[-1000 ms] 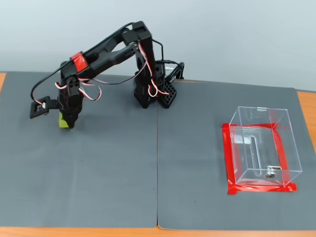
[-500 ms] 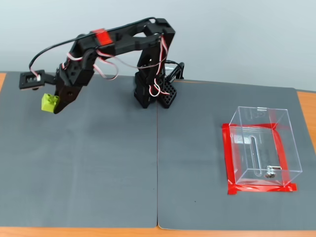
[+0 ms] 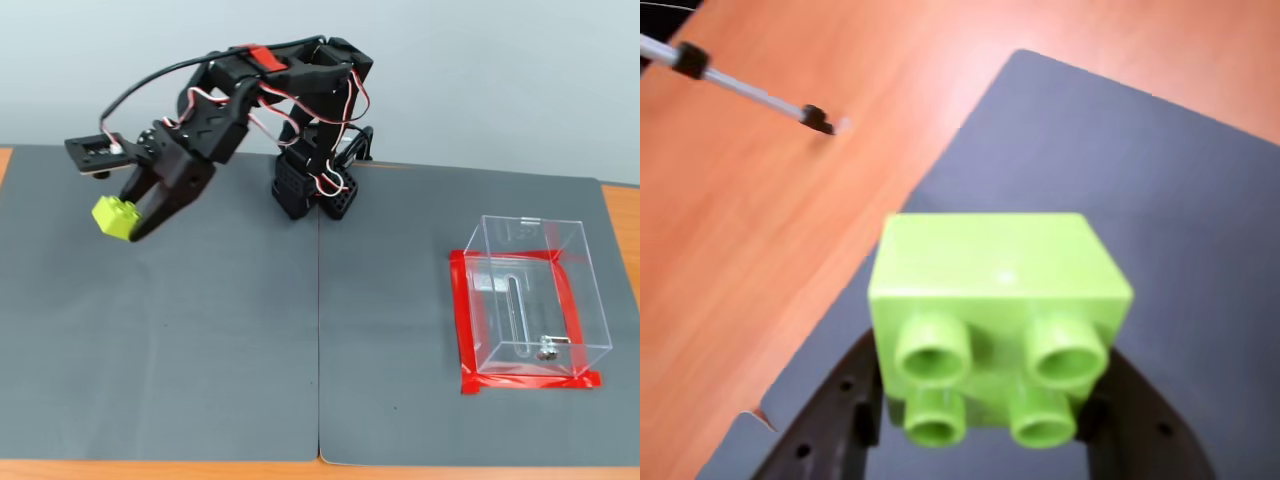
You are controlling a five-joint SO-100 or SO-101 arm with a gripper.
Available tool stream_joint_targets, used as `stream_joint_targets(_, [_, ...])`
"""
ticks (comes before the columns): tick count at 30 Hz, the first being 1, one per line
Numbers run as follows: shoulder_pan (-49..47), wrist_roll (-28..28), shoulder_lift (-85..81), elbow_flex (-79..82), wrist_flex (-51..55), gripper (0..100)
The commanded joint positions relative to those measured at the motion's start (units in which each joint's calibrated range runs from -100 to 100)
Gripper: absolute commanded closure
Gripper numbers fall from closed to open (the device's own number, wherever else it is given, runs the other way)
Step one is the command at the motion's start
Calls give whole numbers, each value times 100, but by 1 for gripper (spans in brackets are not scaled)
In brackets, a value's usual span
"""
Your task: Pick the green lego block and place it into the transparent box
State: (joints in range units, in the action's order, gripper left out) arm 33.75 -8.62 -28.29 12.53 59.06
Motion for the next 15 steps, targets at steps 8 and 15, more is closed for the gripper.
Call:
stream_joint_targets(8, [-1924,15,-286,-1465,31,93])
stream_joint_targets(15, [-3871,5,-270,-1520,22,93])
